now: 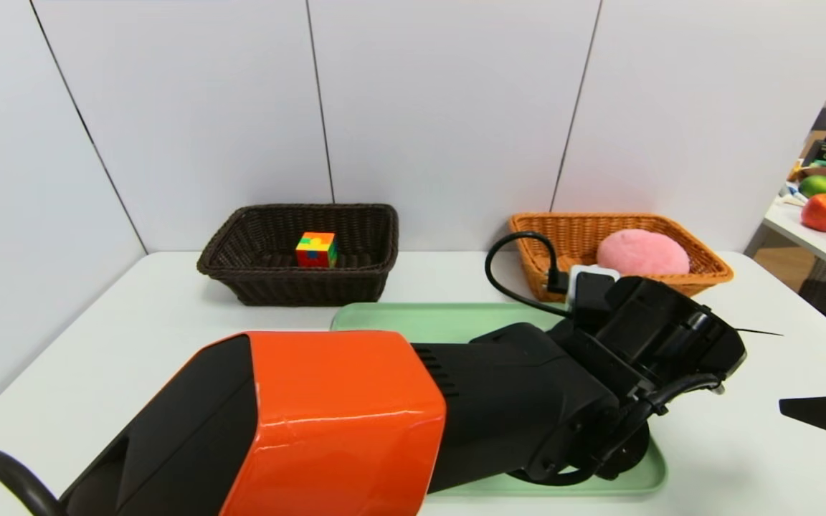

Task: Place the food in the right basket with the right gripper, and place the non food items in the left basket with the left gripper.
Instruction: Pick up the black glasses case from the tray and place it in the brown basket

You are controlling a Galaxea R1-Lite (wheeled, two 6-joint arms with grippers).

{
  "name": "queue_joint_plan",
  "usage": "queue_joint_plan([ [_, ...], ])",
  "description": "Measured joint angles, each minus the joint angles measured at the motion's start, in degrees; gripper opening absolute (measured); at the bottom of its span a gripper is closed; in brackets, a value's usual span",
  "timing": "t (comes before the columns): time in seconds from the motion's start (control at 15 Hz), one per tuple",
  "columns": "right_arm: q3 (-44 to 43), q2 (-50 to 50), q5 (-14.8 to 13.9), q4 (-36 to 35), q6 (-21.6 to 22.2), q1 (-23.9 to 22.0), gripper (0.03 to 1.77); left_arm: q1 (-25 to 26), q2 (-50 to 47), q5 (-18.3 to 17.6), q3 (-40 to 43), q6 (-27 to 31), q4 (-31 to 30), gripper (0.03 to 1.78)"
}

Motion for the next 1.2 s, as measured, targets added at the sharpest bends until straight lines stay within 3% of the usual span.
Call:
queue_joint_plan([
  [0.27, 0.78, -0.26, 0.11, 0.02, 0.04, -0.02, 1.7, -0.13, 1.79, 1.55, 0.0, 1.19, -1.1, 1.69],
  [1.2, 1.22, -0.61, 1.32, -0.33, 0.01, -0.06, 1.7, -0.16, 4.56, 1.49, 0.0, 2.35, -2.65, 1.69],
])
